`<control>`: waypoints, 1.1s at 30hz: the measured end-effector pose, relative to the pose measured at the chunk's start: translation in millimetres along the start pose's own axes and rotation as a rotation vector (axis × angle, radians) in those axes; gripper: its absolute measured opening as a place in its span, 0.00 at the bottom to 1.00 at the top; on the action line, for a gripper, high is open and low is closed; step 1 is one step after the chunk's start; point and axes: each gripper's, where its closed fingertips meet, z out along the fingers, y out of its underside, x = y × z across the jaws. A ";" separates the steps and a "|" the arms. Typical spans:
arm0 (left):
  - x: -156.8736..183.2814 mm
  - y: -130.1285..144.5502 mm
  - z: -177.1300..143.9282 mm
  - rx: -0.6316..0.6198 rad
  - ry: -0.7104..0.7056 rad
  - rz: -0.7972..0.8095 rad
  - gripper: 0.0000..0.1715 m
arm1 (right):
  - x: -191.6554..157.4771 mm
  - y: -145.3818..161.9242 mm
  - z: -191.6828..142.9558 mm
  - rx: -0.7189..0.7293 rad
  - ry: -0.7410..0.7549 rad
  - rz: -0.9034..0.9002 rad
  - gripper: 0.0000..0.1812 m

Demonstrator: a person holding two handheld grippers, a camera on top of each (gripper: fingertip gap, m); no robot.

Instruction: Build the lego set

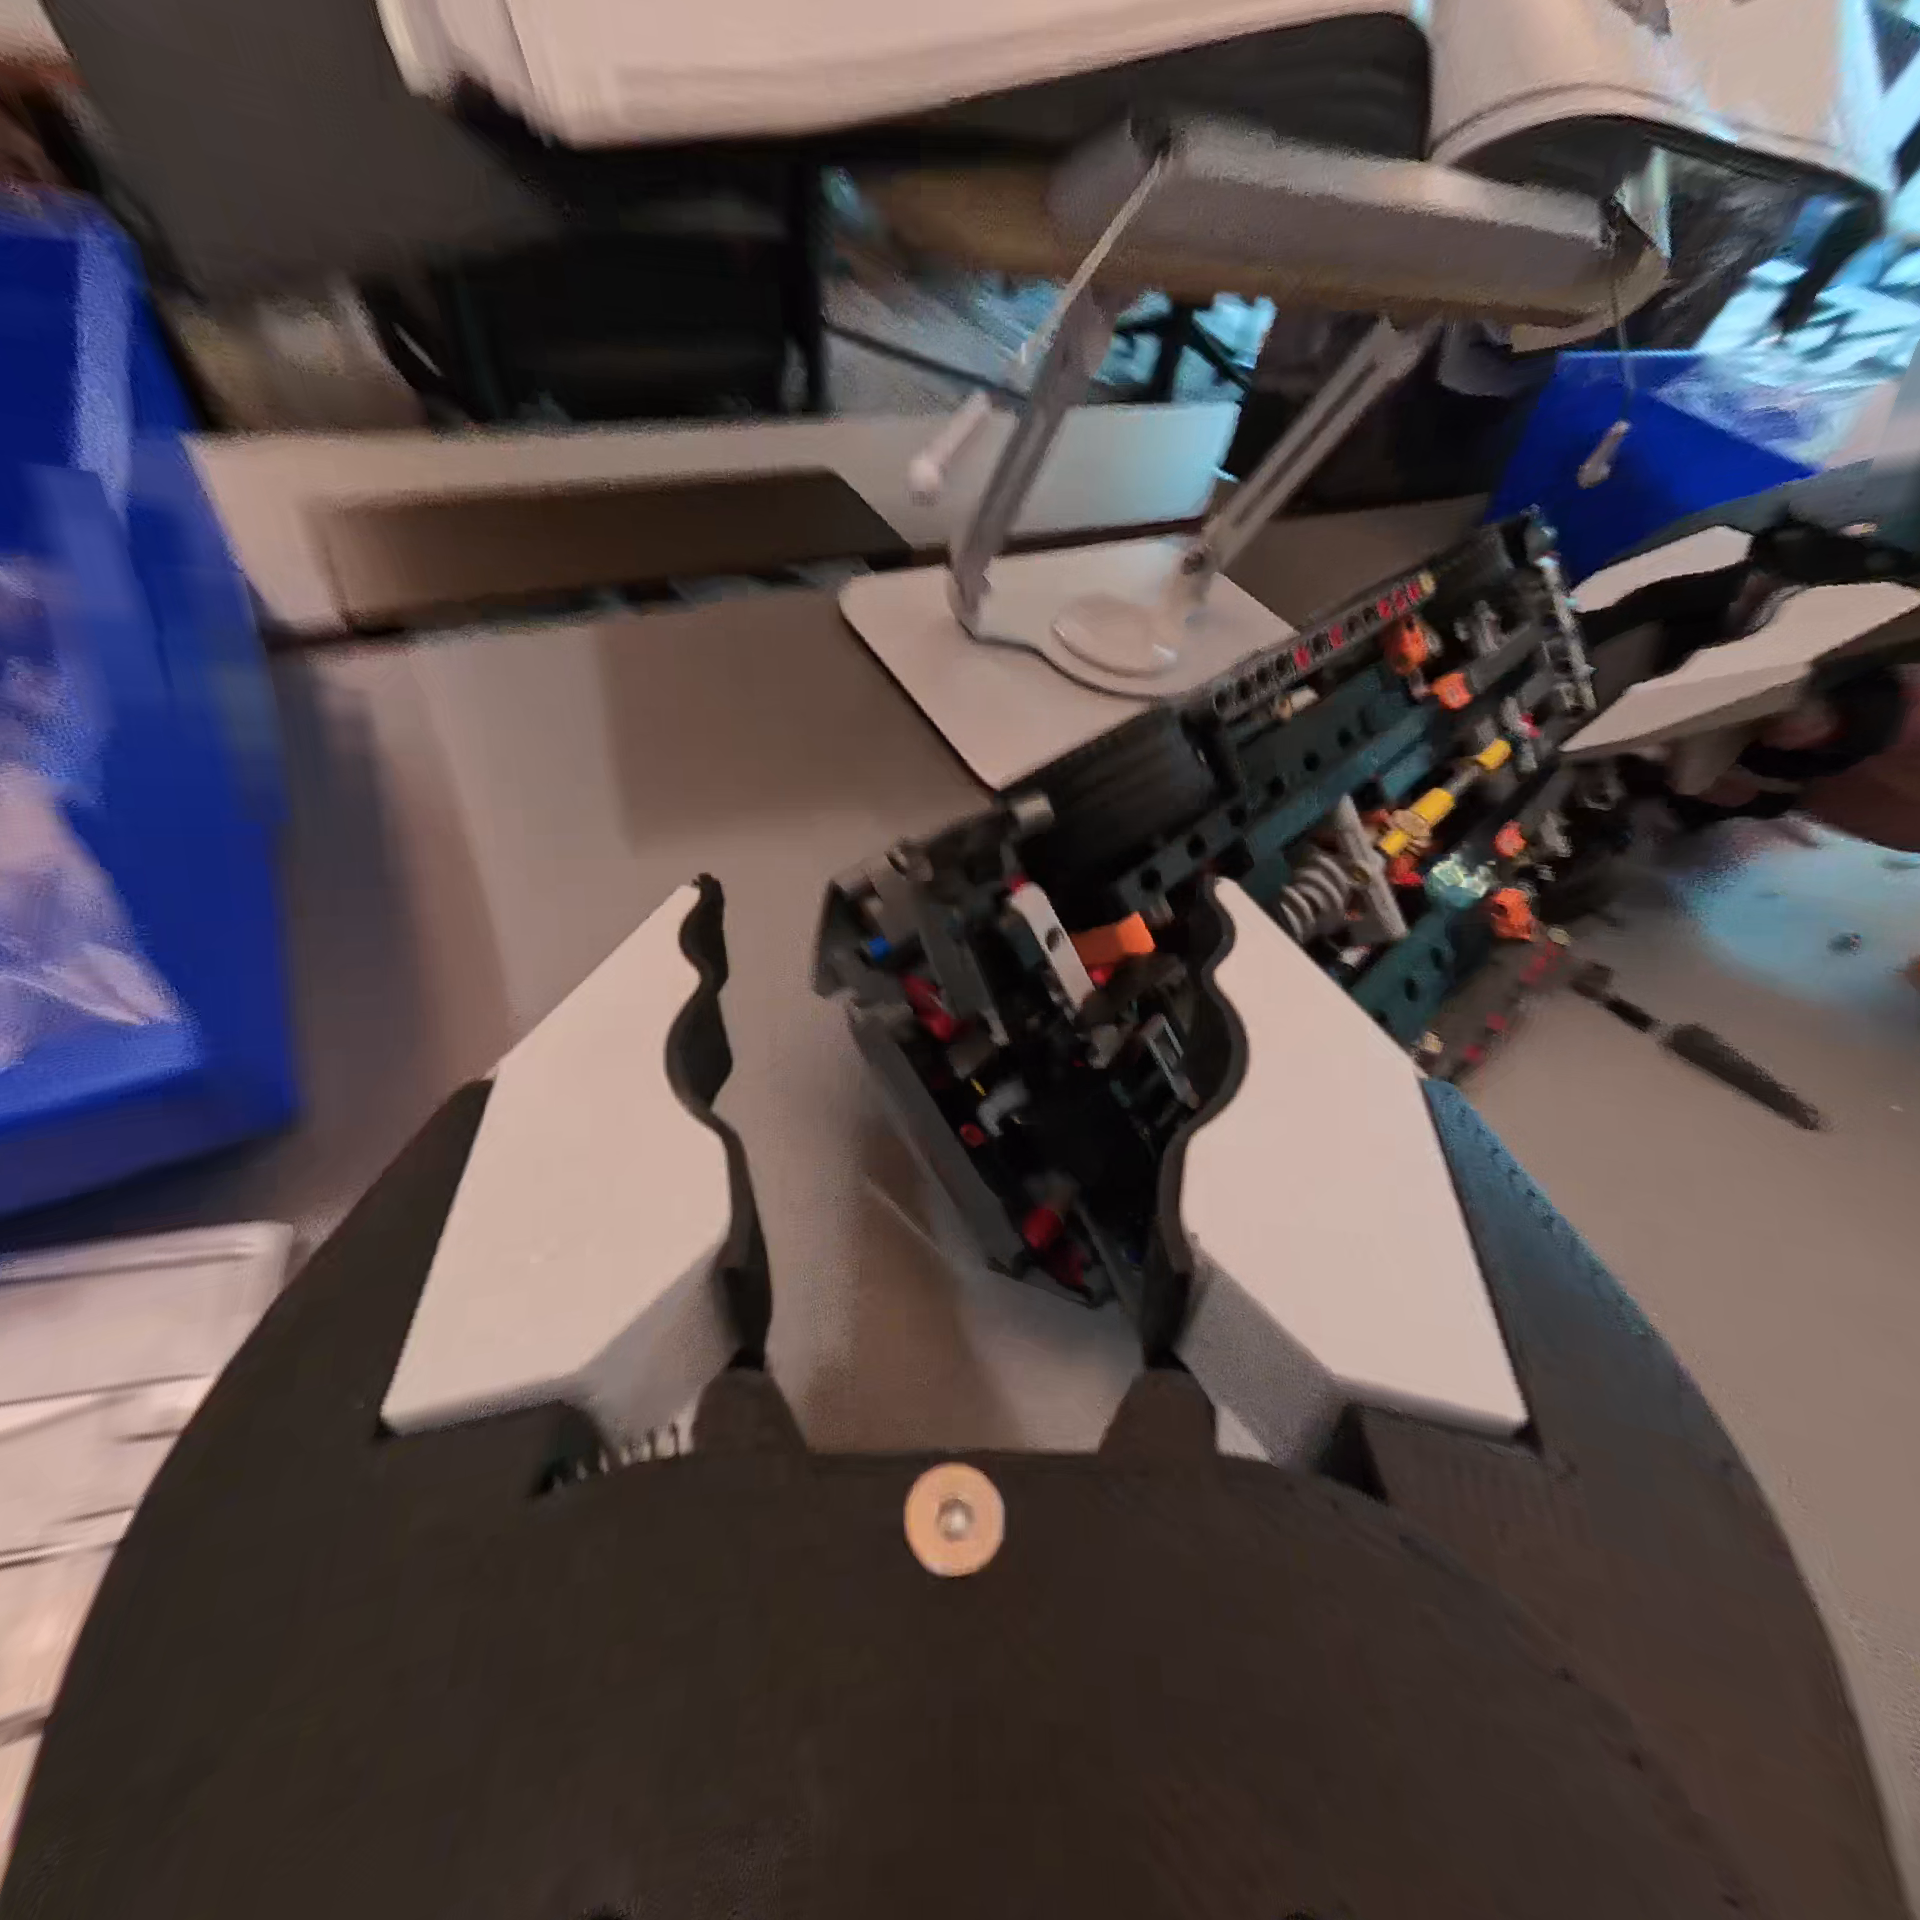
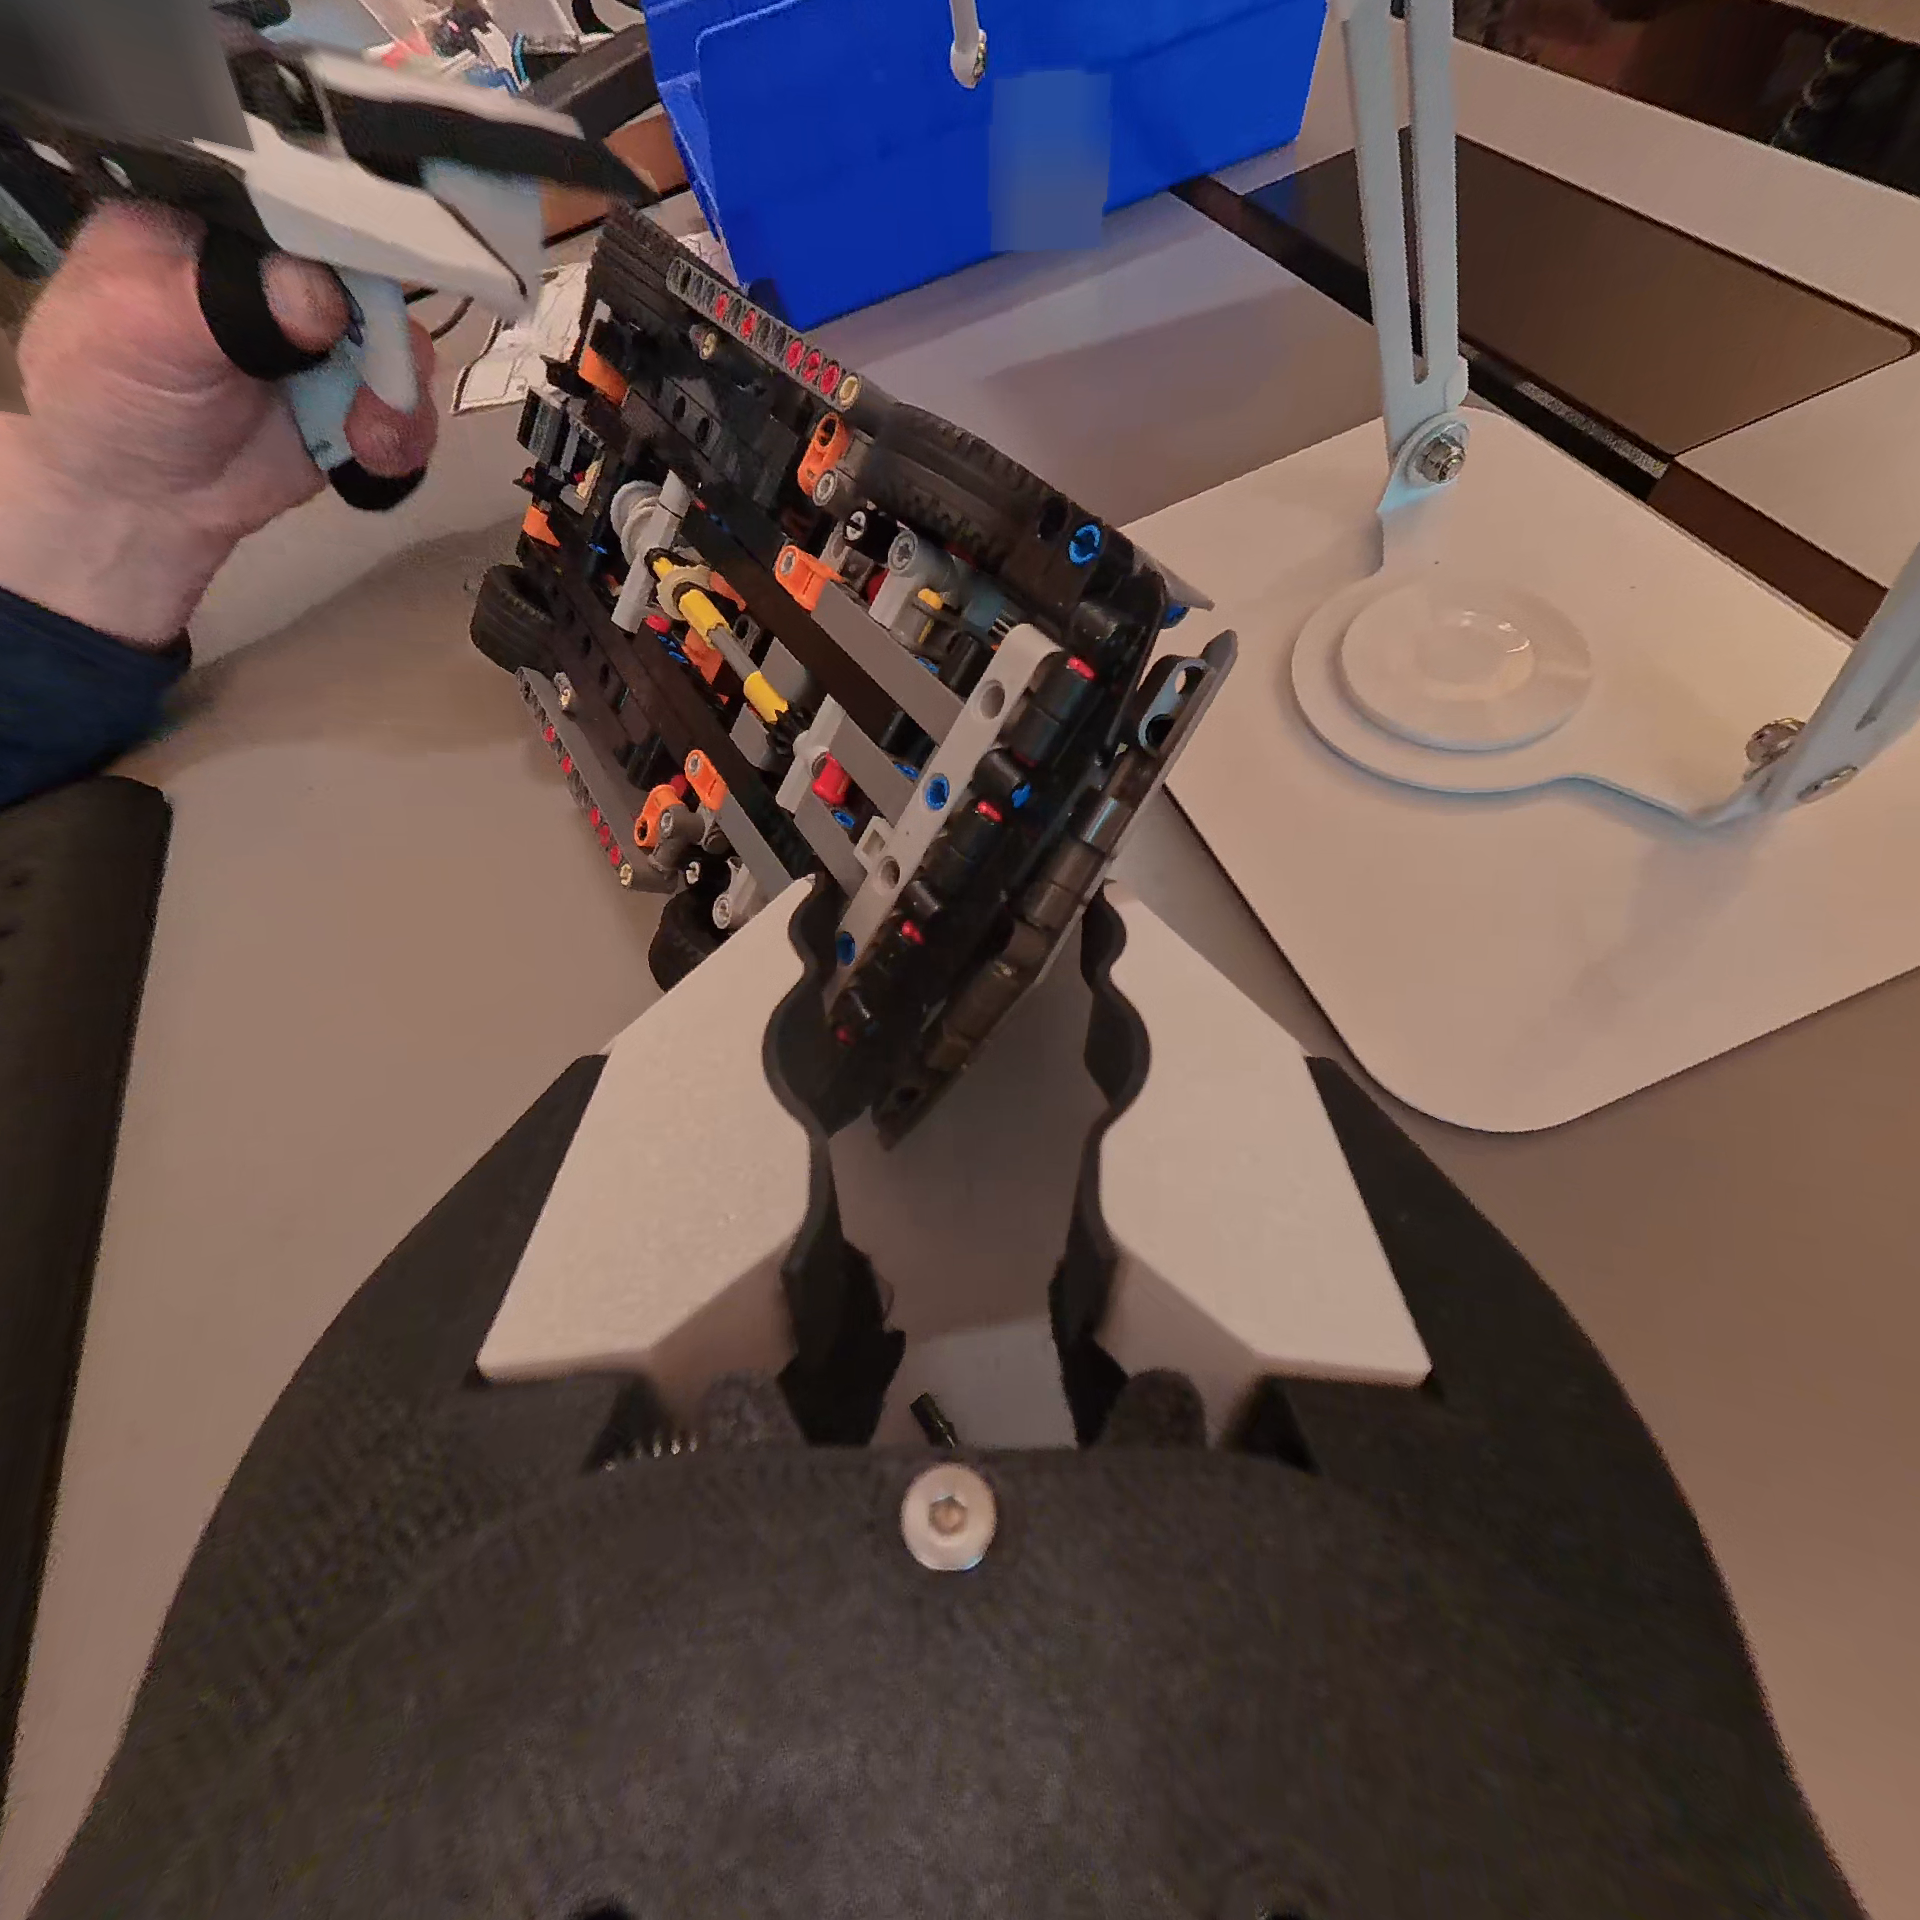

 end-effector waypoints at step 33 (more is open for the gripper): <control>97.1 2.9 74.1 -0.384 0.115 0.972 0.29 | -2.5 0.5 -0.5 -0.013 -0.016 -0.010 0.25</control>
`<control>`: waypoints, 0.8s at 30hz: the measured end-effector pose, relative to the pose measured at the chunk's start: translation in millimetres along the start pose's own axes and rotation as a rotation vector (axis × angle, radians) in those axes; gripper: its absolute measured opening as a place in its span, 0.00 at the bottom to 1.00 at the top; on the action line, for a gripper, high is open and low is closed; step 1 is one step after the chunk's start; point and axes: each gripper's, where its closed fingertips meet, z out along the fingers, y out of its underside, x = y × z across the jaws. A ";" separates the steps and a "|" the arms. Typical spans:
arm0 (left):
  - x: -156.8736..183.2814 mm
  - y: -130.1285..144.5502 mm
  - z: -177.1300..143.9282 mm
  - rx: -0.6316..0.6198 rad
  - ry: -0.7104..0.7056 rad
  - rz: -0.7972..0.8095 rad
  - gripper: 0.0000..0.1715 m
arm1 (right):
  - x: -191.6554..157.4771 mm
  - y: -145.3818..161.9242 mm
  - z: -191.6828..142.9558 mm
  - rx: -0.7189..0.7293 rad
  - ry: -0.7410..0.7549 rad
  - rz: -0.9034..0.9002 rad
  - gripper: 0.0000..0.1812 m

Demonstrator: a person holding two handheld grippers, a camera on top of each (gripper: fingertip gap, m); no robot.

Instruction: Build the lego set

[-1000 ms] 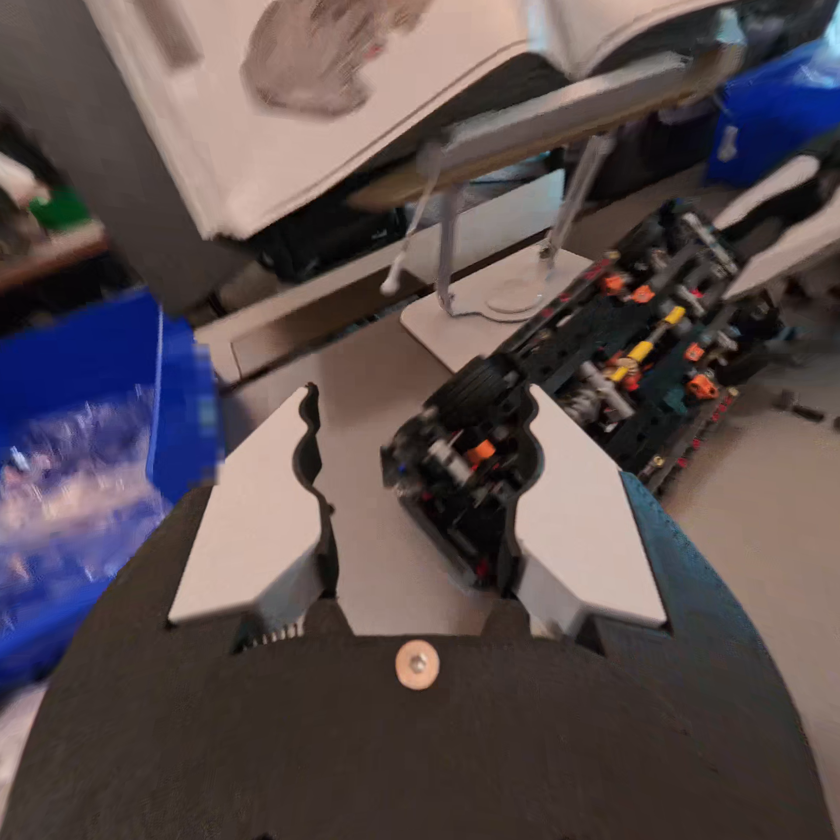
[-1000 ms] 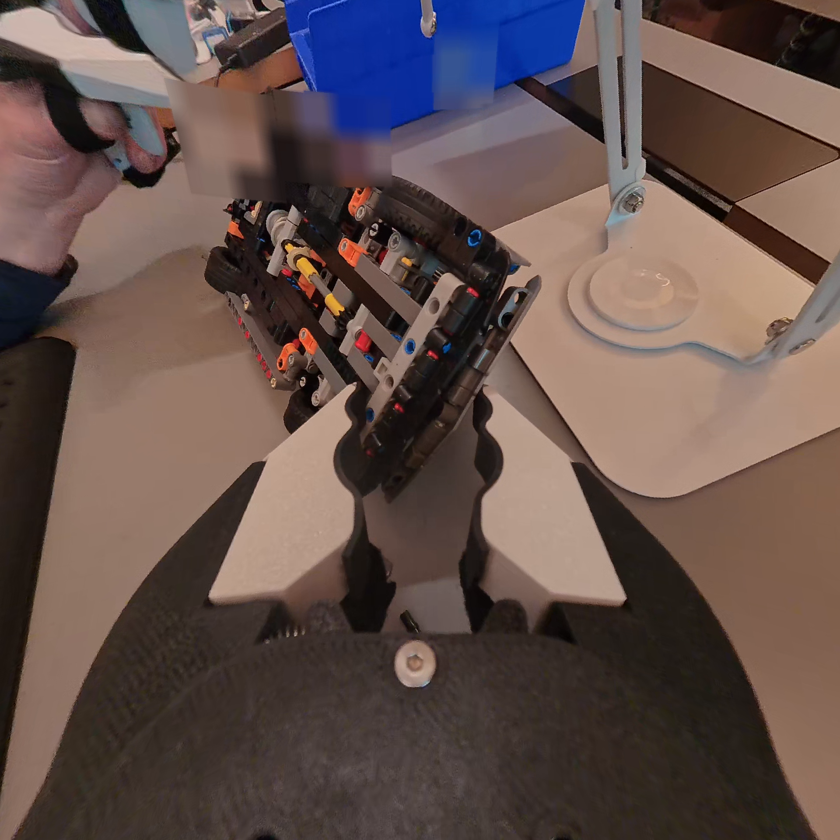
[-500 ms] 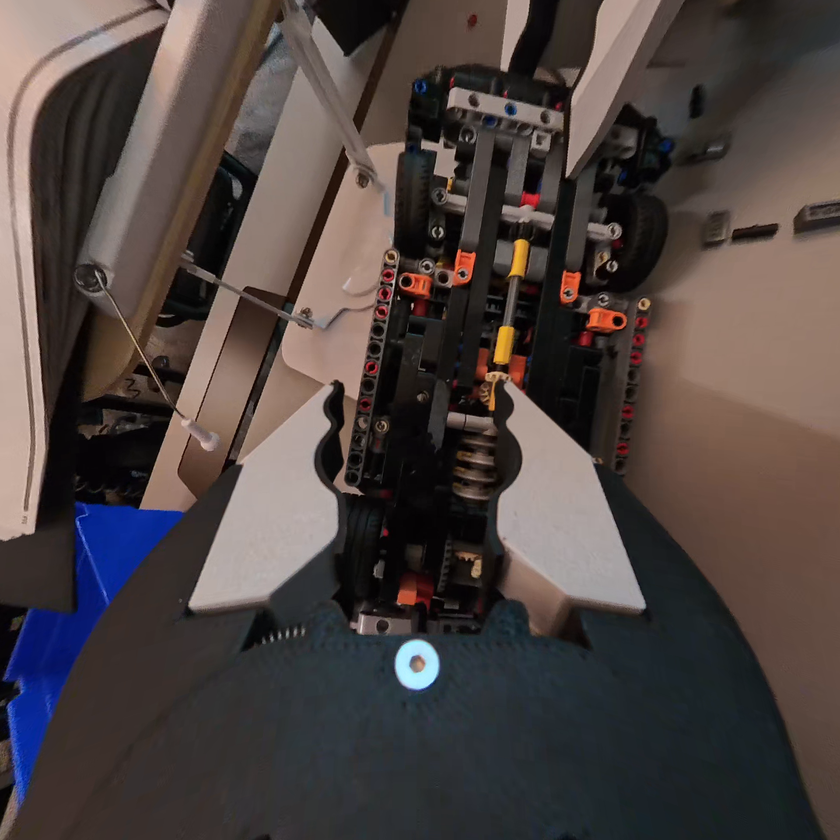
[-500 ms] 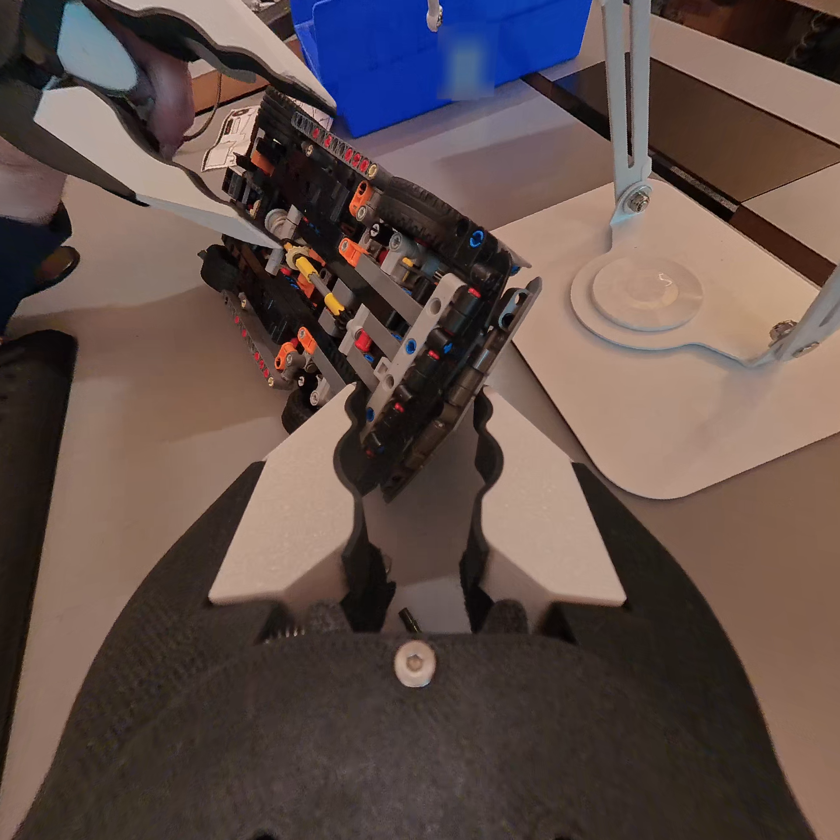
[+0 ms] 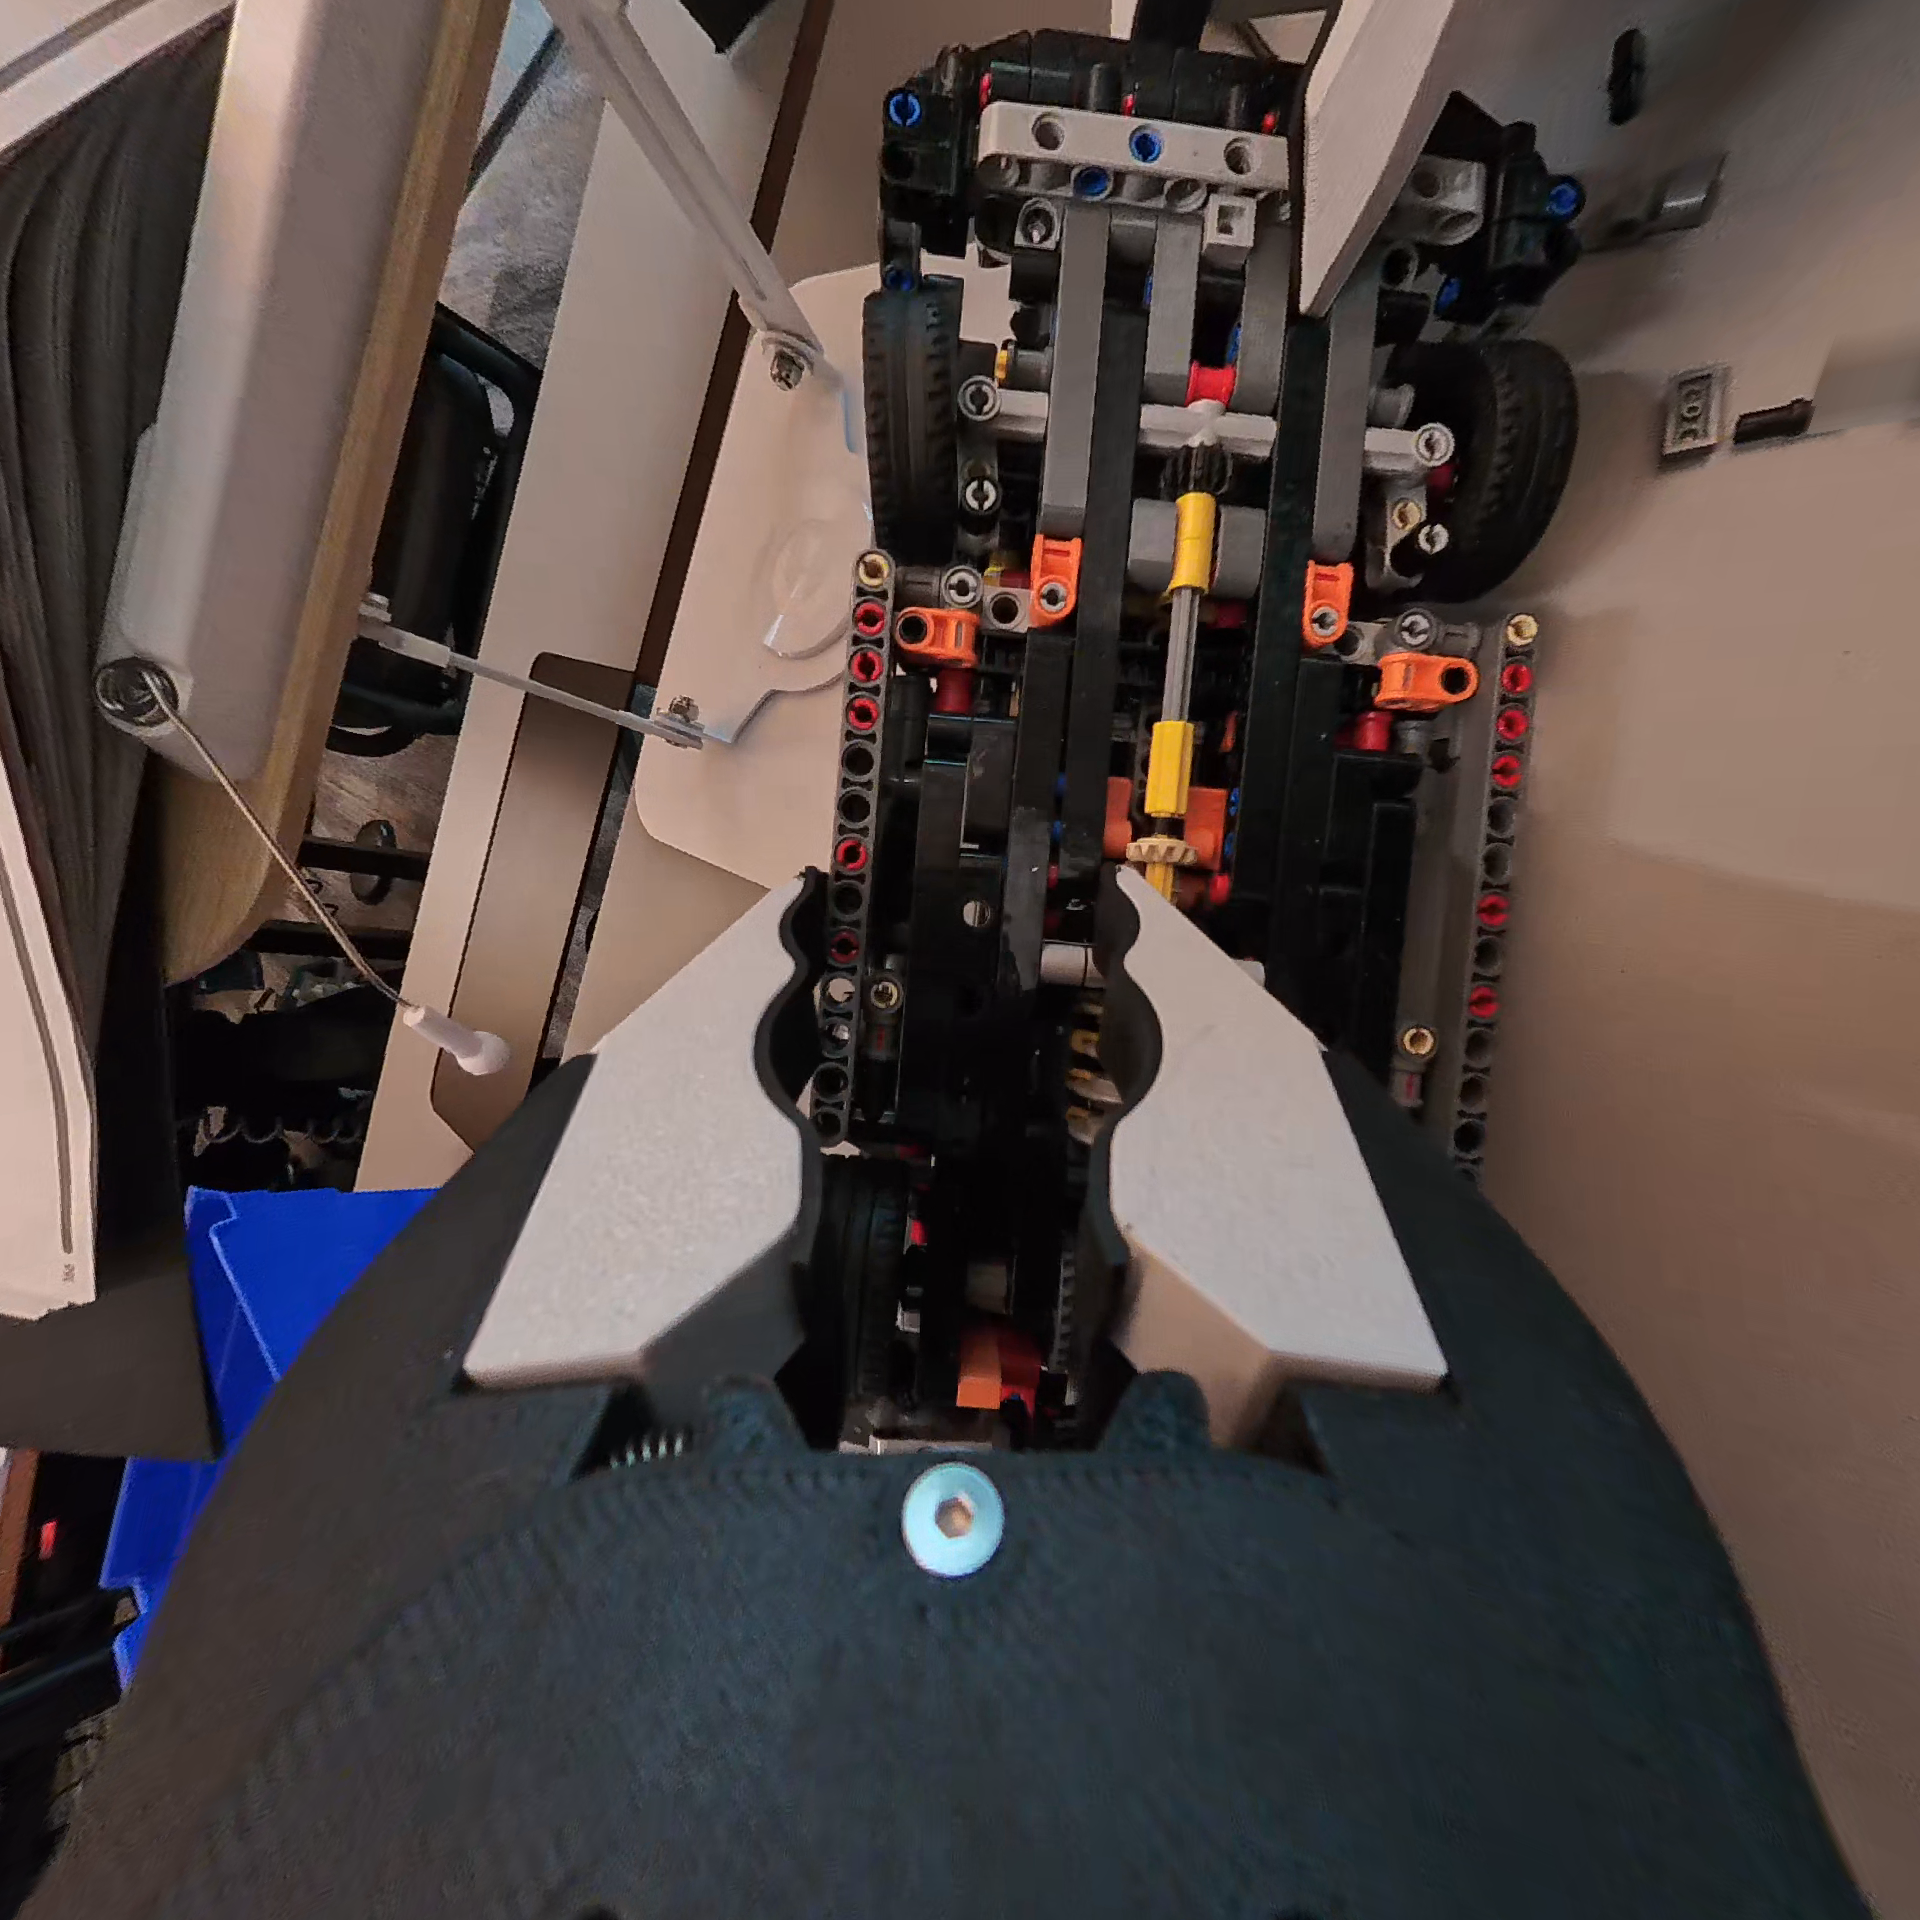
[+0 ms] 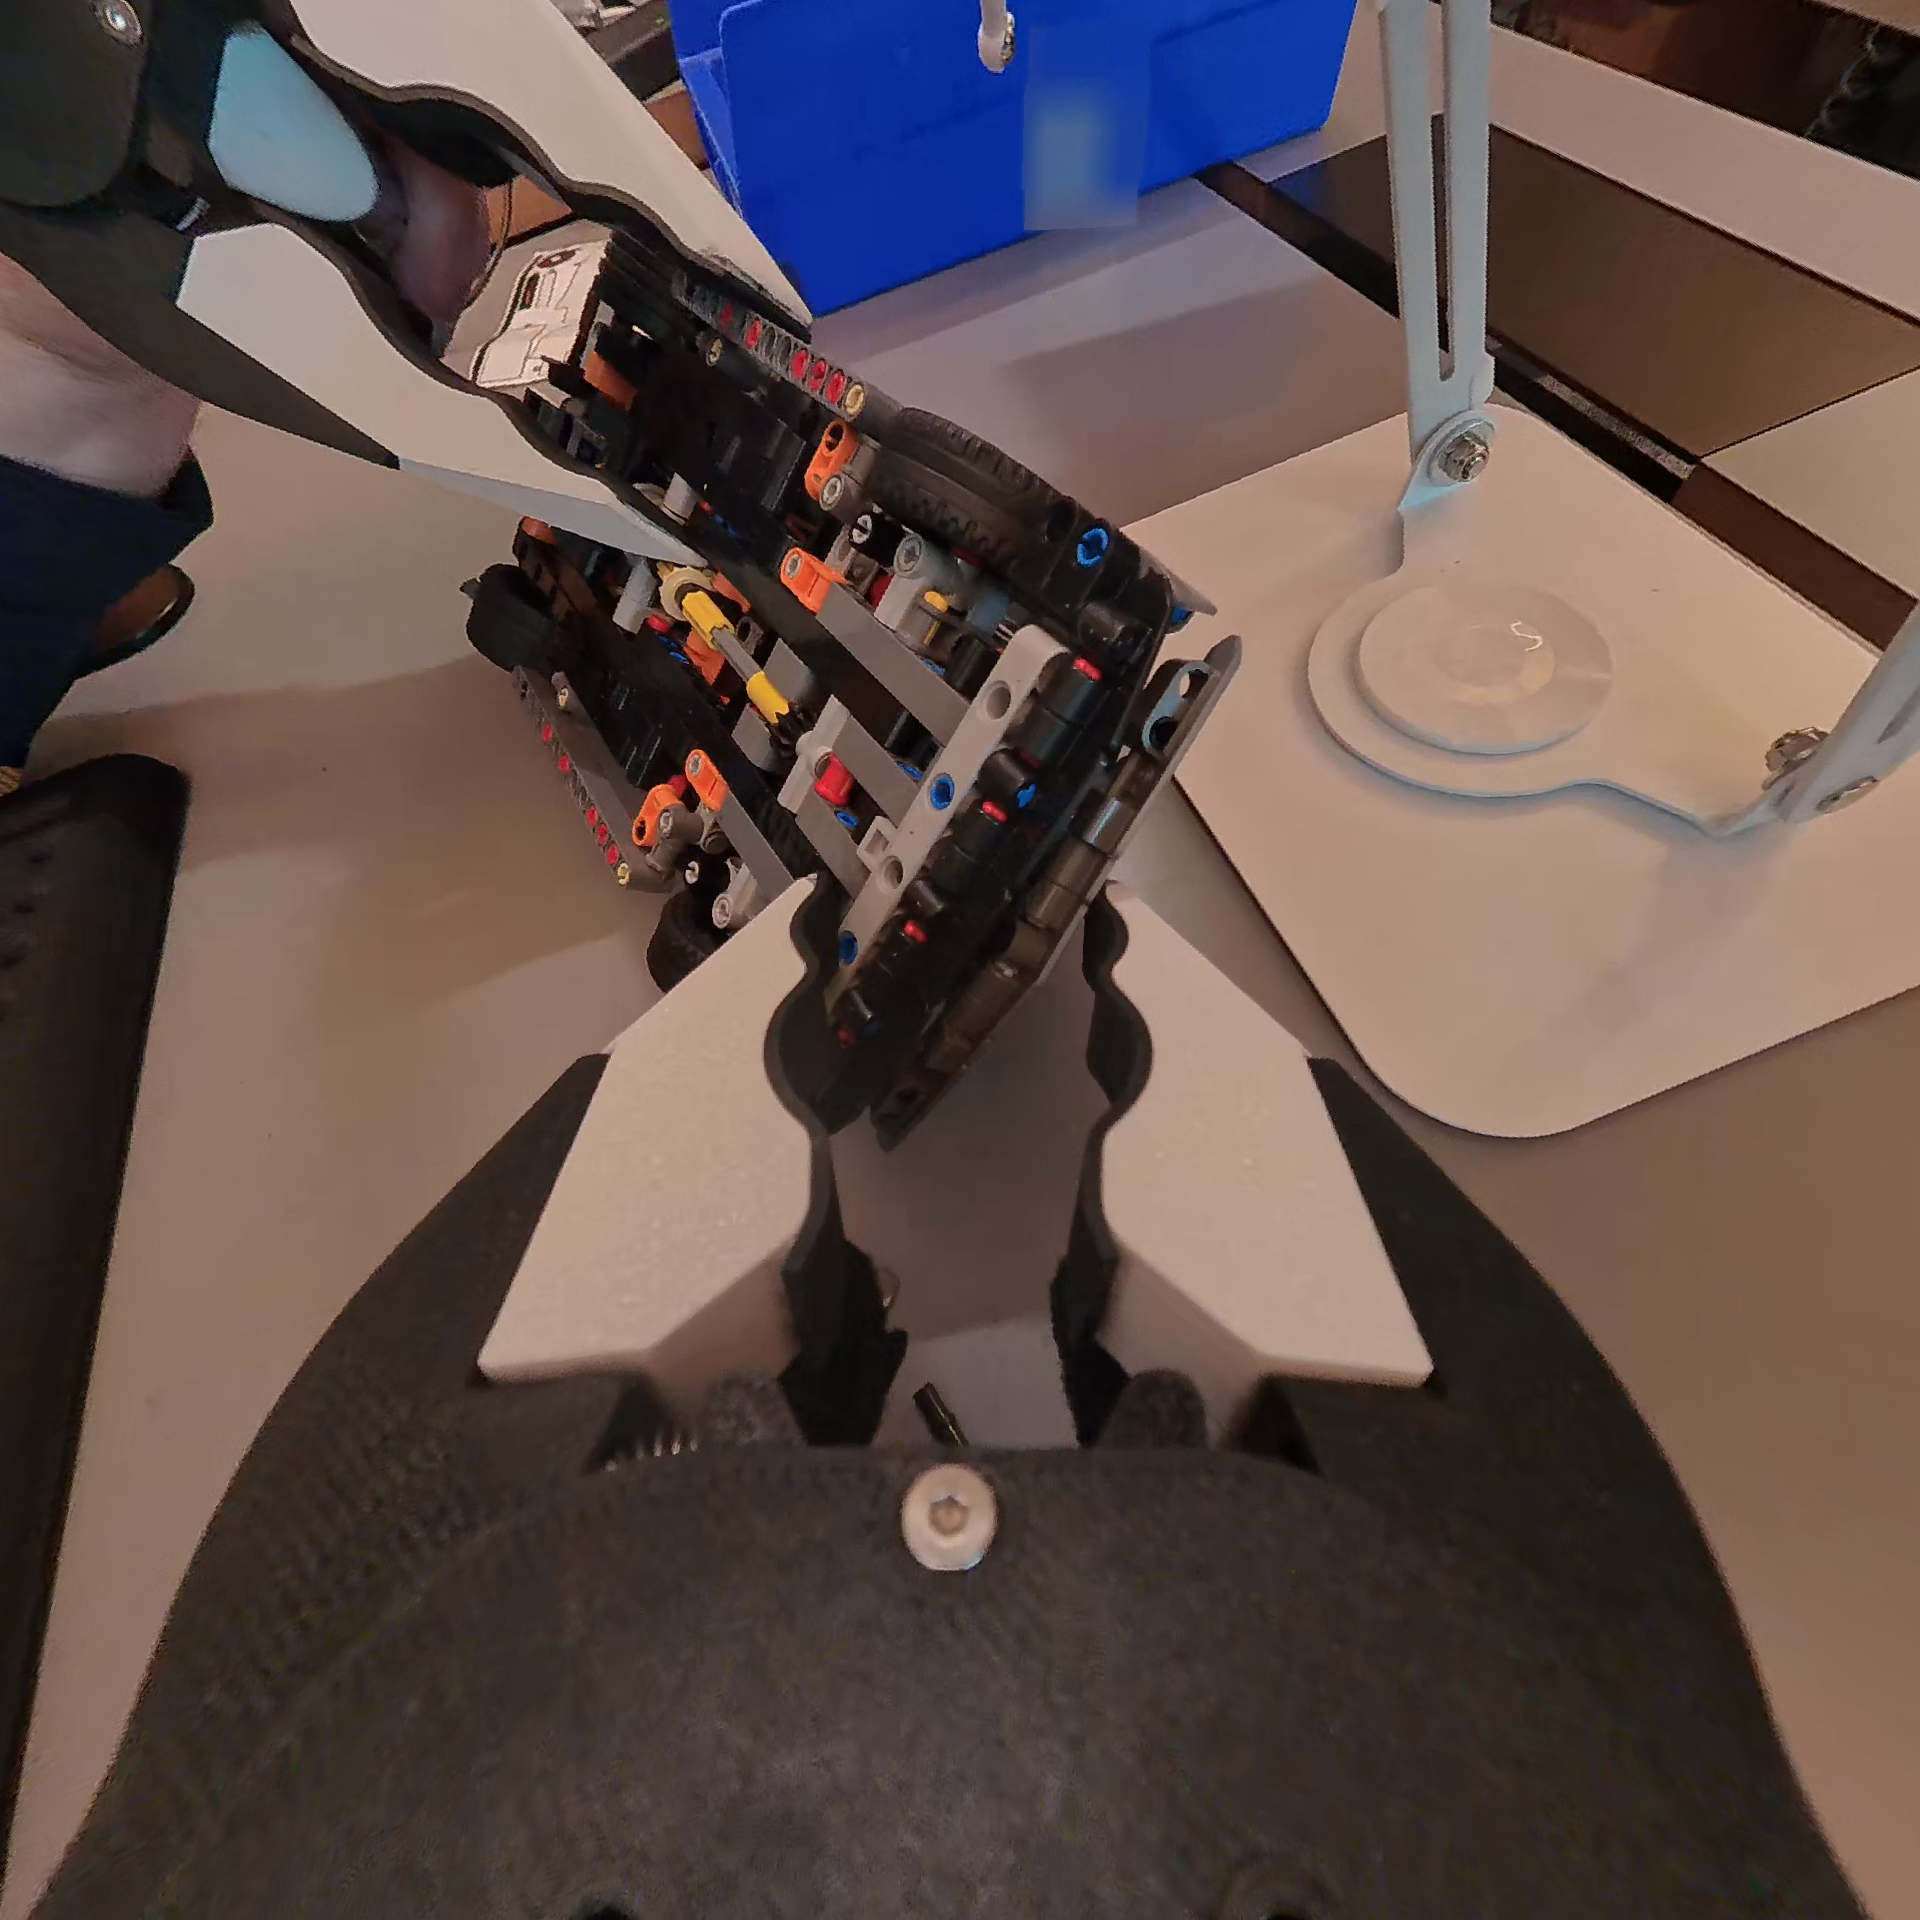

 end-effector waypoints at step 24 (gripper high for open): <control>13.9 -4.7 7.1 0.041 0.099 -0.053 0.28 | -41.4 -42.4 7.4 -0.040 0.090 -0.461 0.20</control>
